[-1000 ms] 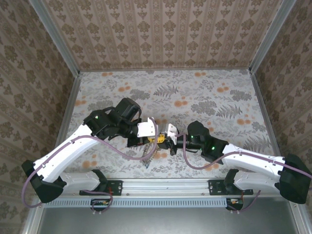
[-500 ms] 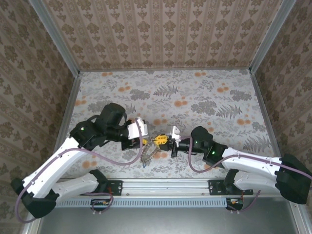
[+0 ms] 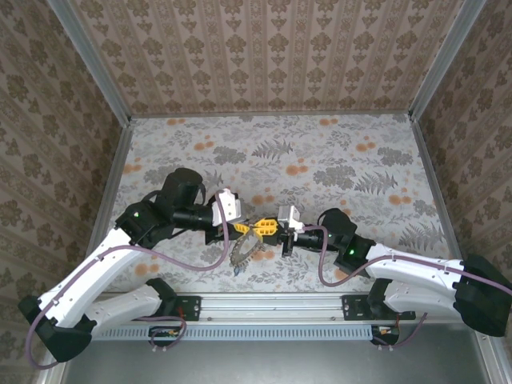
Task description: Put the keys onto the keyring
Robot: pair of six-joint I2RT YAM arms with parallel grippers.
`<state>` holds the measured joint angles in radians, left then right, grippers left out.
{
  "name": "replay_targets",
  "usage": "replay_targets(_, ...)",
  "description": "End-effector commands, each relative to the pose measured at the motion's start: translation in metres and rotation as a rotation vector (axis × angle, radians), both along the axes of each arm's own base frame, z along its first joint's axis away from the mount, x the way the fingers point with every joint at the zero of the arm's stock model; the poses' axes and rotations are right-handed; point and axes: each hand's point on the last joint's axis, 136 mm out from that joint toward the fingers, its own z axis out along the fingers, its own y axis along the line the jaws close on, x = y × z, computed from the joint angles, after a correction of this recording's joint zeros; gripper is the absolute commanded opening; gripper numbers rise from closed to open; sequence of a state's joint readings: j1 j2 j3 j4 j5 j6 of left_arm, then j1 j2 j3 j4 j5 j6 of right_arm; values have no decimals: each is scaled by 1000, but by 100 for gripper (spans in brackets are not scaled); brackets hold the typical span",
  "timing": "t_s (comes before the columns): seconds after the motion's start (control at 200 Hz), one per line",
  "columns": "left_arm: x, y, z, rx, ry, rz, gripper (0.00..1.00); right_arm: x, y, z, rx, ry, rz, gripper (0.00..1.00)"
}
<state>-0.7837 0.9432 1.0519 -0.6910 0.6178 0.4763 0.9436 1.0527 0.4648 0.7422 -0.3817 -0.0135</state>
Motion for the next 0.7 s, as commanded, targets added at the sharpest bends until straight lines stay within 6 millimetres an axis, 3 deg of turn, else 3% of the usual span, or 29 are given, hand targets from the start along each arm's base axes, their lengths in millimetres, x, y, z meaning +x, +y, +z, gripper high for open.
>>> replay_targets(0.0,-6,-4,7,-39,15,-42,18,-10,-2,29,93,-50,34,0)
replay_targets(0.145,-7,-3,3,-23,27,-44,12,-10,-3,29,95,-53,30,0)
replay_targets(0.57,0,1,-7,14,16,-2,17,-10,-3,29,90,-70,31,0)
replay_targets(0.7,4,2,-6,18,7,17,6,-9,-1,27,73,-74,31,0)
